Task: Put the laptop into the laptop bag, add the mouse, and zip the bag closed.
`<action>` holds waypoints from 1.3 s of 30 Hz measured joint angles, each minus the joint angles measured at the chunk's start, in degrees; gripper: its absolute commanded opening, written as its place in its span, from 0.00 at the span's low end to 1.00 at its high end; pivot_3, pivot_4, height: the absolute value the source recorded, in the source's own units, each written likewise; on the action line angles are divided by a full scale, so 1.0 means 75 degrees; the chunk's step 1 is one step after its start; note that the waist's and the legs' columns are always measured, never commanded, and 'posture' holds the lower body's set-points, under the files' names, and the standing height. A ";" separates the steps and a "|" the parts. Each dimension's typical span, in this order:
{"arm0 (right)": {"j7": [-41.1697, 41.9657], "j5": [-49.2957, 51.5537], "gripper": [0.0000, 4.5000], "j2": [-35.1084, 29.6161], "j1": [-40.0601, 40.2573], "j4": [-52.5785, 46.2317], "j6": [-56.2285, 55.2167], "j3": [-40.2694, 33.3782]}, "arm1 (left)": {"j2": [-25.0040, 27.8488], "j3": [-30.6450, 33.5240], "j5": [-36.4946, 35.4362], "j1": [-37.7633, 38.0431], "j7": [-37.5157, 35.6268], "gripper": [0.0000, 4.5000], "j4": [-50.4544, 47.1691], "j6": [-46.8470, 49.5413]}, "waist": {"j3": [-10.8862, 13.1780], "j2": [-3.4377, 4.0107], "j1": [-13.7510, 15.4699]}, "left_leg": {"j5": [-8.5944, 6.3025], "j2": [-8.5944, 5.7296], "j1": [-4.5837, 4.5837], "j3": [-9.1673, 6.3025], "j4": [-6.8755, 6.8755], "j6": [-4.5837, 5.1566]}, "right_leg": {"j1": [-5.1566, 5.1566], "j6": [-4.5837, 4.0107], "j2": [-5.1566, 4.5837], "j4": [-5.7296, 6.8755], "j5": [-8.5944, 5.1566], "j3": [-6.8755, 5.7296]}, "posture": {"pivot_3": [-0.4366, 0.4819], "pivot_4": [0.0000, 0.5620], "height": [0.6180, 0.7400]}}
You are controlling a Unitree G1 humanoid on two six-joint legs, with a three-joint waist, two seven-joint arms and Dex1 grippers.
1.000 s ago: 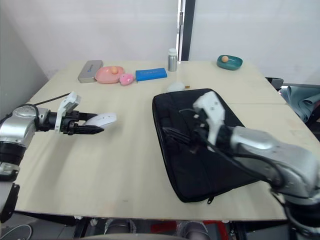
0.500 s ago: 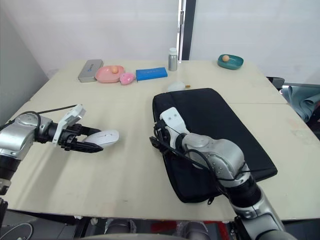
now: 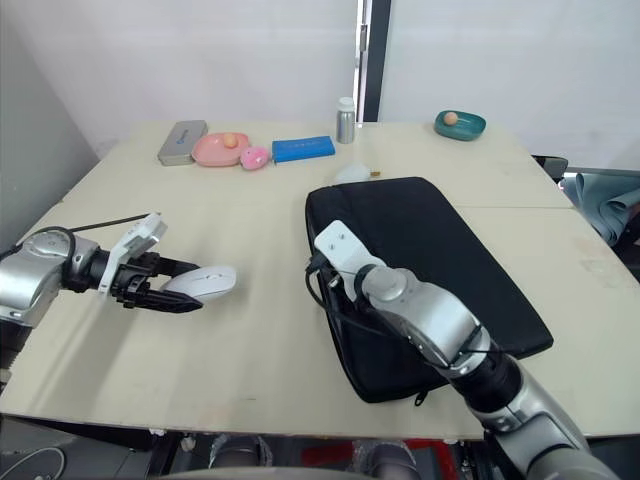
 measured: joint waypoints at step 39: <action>0.2896 0.2500 0.01 0.0267 -0.1397 -0.0276 0.2661 -0.6261 | -0.4113 -0.1361 0.0990 -0.1910 0.2252 0.64 0.1219 -0.0603 | 0.0002 -0.0002 0.0045 | 0.0040 -0.0003 -0.0010 -0.0001 0.0043 0.0053 | -0.0006 -0.0052 0.0001 0.0061 -0.0020 0.0017 | 0.48 0.27 1.00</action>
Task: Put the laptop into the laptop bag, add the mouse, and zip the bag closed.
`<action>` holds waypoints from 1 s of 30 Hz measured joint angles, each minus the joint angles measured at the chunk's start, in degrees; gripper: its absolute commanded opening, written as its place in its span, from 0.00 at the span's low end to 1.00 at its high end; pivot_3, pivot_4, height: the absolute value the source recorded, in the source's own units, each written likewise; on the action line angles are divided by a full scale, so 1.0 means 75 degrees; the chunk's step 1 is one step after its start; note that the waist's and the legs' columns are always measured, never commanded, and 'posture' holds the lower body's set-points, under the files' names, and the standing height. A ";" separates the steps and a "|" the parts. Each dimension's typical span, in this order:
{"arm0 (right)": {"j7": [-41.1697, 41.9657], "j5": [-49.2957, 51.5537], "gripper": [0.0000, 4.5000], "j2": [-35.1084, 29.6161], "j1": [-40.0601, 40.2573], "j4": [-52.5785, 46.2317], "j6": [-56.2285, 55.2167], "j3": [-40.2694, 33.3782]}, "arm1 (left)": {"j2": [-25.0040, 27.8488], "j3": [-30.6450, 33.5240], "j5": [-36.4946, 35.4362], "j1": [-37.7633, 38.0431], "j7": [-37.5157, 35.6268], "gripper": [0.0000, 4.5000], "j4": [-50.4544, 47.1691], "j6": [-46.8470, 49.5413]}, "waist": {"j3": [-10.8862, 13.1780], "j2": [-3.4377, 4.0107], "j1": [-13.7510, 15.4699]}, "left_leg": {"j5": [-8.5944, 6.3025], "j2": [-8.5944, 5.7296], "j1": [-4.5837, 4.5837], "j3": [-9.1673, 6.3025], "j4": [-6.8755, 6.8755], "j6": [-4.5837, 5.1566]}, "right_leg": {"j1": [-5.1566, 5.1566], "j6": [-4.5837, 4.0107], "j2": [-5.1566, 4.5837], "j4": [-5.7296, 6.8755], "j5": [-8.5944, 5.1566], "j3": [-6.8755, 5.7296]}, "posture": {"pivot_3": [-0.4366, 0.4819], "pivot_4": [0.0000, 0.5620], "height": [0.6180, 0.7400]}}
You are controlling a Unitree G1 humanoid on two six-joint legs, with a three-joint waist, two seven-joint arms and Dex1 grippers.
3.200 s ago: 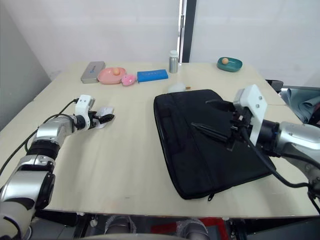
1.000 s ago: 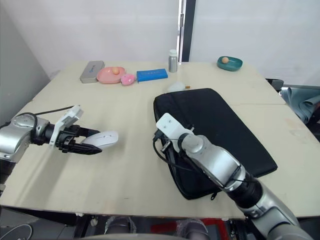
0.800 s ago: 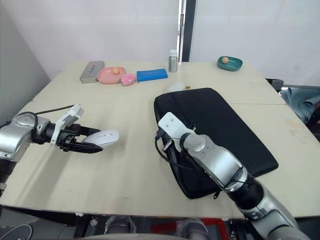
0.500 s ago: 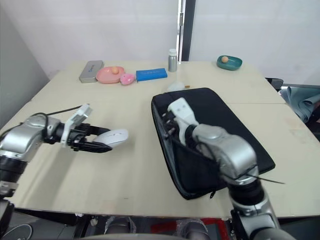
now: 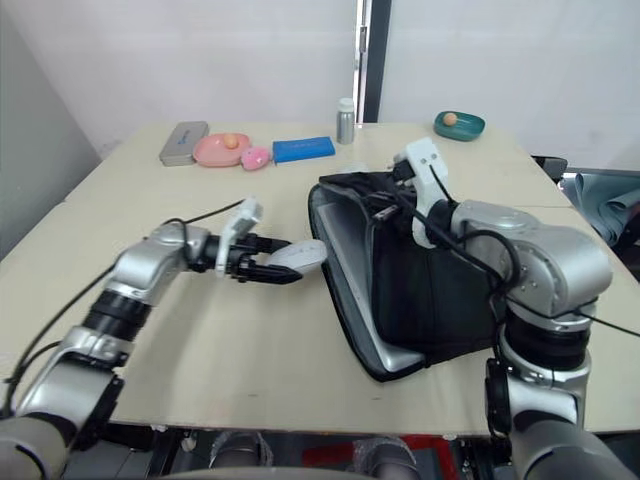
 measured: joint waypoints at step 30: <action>-0.0549 0.0479 0.01 0.0402 0.0262 -0.0067 0.0179 -0.0212 | -0.2497 -0.0528 0.1773 -0.0764 0.2074 0.64 0.1945 -0.2256 | 0.0003 0.0000 0.0057 | 0.0024 -0.0003 -0.0006 0.0002 -0.0009 0.0042 | 0.0003 0.0004 -0.0003 -0.0025 0.0003 0.0000 | 0.48 0.27 1.00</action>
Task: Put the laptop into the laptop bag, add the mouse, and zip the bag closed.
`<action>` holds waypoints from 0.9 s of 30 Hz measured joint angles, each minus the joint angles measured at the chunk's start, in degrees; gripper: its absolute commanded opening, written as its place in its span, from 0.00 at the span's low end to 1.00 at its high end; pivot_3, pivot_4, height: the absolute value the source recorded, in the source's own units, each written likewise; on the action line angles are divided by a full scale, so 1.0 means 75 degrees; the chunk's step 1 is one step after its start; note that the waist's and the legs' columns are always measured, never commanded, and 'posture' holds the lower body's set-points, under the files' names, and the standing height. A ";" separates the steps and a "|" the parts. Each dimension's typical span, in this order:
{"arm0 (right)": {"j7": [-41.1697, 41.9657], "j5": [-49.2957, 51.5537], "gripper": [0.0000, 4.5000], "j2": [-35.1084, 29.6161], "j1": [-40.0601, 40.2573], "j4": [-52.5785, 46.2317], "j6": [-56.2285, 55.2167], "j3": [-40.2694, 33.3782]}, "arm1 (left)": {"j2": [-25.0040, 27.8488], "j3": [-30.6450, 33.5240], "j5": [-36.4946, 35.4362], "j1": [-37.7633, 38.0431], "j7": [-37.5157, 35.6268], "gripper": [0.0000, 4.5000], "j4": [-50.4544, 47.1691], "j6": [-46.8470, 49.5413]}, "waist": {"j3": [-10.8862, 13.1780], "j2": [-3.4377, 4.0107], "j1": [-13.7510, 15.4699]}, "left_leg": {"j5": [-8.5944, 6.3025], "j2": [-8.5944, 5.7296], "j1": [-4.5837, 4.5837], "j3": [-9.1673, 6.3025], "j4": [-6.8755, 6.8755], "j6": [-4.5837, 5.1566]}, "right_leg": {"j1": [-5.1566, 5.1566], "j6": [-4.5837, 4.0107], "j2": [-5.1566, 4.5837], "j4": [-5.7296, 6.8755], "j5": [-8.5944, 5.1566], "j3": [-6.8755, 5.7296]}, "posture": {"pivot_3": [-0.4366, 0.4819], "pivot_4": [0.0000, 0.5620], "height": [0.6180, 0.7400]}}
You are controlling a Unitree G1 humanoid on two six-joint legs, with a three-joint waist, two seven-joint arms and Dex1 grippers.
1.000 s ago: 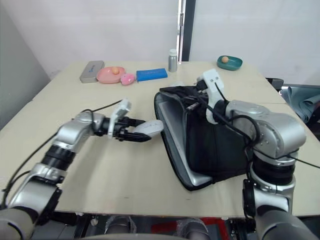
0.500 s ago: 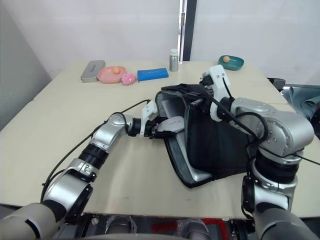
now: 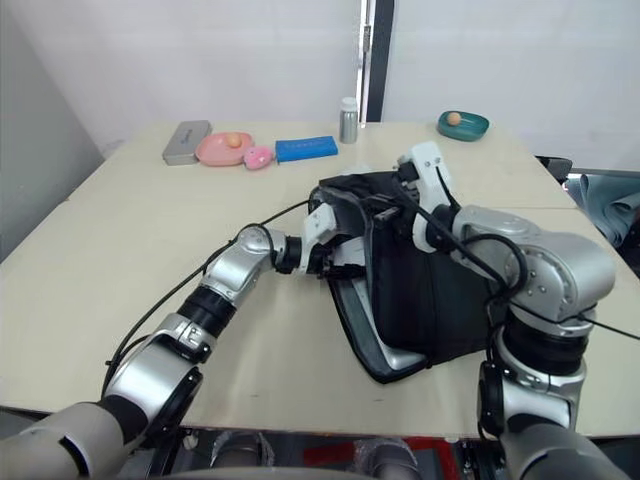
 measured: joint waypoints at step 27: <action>-0.0135 0.0141 0.00 0.0004 -0.0001 -0.0030 0.0000 0.0004 | -0.0917 0.0446 -0.0316 0.0309 0.0519 0.87 0.0705 -0.0809 | 0.0000 0.0000 -0.0011 | -0.0005 -0.0001 0.0008 0.0003 -0.0016 -0.0007 | 0.0005 0.0002 -0.0001 -0.0016 0.0001 0.0002 | 0.48 0.27 1.00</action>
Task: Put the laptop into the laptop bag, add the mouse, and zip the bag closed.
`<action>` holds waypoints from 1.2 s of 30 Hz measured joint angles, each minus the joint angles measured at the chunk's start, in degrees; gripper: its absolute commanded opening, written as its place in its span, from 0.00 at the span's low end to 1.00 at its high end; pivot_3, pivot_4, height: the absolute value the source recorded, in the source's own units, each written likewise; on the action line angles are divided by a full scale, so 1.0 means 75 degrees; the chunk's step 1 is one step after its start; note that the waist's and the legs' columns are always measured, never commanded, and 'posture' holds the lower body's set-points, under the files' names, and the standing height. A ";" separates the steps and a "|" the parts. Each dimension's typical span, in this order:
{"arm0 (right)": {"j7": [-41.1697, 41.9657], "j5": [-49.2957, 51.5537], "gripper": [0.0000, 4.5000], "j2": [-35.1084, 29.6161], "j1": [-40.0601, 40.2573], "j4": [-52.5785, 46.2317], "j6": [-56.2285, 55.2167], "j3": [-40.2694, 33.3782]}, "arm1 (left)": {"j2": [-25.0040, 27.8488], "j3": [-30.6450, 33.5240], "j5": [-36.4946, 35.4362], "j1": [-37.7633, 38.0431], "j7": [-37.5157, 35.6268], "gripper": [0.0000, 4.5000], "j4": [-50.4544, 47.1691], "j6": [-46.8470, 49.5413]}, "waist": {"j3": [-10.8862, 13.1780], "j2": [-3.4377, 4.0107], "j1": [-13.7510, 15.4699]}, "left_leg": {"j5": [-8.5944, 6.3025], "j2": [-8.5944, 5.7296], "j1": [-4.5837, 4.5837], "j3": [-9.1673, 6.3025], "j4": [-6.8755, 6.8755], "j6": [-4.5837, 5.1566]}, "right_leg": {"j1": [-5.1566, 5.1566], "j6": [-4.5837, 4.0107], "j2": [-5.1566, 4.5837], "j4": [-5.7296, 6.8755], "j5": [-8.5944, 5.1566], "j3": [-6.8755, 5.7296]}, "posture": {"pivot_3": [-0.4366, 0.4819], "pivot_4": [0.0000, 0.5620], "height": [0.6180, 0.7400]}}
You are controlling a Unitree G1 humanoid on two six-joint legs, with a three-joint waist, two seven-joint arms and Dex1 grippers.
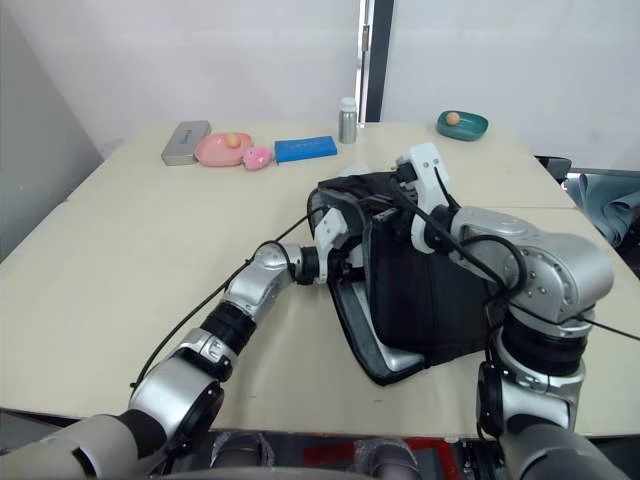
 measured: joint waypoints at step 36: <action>-0.0163 0.0398 0.00 -0.0090 0.0642 -0.0085 -0.0490 0.0315 | 0.5943 0.1815 -0.2865 0.1982 -0.3524 0.99 -0.4109 0.3949 | 0.0013 0.0021 -0.0037 | -0.0036 0.0003 0.0007 0.0004 -0.0047 -0.0067 | -0.0014 -0.0005 0.0003 -0.0036 -0.0008 -0.0017 | 0.48 0.27 1.00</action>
